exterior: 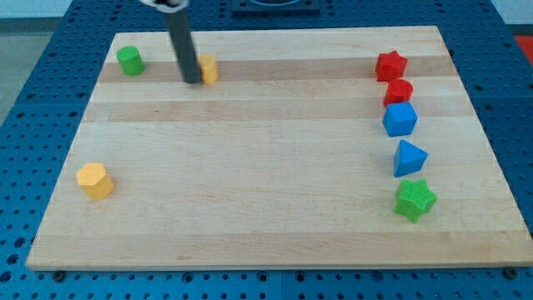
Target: Move the heart to the top left of the red star
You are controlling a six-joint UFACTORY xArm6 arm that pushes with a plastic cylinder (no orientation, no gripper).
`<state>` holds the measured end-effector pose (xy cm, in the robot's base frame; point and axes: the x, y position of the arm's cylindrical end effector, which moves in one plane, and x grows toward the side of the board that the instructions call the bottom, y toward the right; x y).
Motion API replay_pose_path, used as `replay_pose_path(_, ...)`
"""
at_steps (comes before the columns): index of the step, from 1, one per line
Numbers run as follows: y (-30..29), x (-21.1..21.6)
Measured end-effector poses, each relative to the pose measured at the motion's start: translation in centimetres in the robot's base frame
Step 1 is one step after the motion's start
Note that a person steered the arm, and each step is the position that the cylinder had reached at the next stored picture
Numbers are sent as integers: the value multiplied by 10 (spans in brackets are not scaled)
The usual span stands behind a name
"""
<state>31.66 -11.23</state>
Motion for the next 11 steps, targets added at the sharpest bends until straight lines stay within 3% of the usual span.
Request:
replay_pose_path(1, 26, 2)
replay_pose_path(2, -46, 15)
replay_pose_path(4, 8, -28)
replay_pose_path(5, 108, -21)
replay_pose_path(6, 120, -14)
replay_pose_path(7, 80, -14)
replay_pose_path(8, 93, -34)
replay_pose_path(9, 120, -46)
replay_pose_path(10, 196, -46)
replay_pose_path(11, 200, -46)
